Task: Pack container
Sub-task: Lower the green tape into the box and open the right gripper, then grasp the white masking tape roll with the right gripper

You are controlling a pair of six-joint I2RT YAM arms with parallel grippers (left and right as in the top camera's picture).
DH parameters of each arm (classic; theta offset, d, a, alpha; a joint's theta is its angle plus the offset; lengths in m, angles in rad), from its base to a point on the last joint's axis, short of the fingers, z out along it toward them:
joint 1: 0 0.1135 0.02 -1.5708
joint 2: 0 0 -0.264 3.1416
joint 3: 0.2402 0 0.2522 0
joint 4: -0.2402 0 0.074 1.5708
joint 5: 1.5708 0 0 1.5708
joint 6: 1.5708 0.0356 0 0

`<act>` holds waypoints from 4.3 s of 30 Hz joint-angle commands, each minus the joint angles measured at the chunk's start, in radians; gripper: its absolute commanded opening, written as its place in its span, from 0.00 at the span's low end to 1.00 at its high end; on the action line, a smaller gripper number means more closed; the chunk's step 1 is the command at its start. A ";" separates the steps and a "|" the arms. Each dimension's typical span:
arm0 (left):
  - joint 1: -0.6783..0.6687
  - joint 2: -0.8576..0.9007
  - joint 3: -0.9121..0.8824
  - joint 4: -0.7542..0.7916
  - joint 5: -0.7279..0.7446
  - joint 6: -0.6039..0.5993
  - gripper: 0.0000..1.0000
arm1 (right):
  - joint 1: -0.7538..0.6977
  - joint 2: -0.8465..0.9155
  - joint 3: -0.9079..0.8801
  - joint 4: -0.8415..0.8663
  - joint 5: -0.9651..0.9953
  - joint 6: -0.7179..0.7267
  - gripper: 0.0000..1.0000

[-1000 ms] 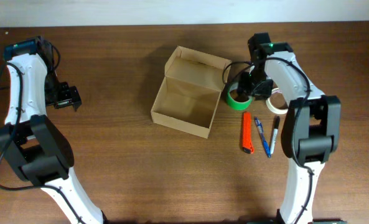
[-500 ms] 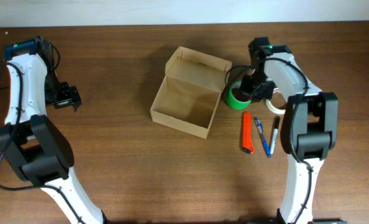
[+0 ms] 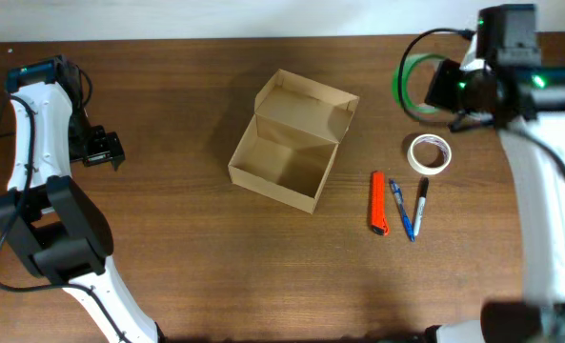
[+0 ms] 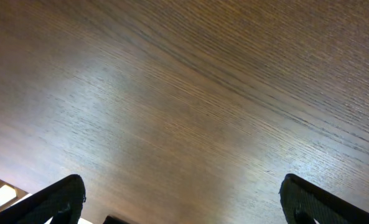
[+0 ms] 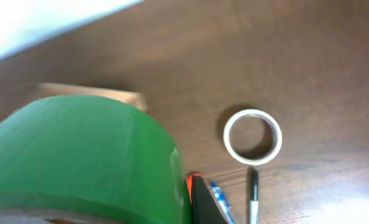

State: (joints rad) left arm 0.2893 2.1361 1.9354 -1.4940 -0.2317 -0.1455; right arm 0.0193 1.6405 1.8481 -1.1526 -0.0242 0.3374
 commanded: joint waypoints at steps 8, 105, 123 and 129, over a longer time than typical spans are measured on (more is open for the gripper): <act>0.002 -0.008 -0.007 0.003 0.008 0.013 1.00 | 0.443 -0.008 0.005 0.030 0.023 -0.084 0.04; 0.002 -0.008 -0.007 0.003 0.008 0.013 1.00 | -0.250 0.087 -0.462 0.177 -0.150 0.115 0.51; 0.002 -0.008 -0.007 0.003 0.008 0.013 1.00 | -0.315 0.311 -0.430 0.298 -0.187 0.199 0.53; 0.002 -0.008 -0.007 0.003 0.008 0.013 1.00 | -0.315 0.313 -0.430 0.282 -0.113 0.257 0.53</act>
State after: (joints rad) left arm 0.2893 2.1361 1.9350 -1.4940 -0.2317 -0.1452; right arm -0.2943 1.9480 1.3918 -0.8692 -0.1753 0.5575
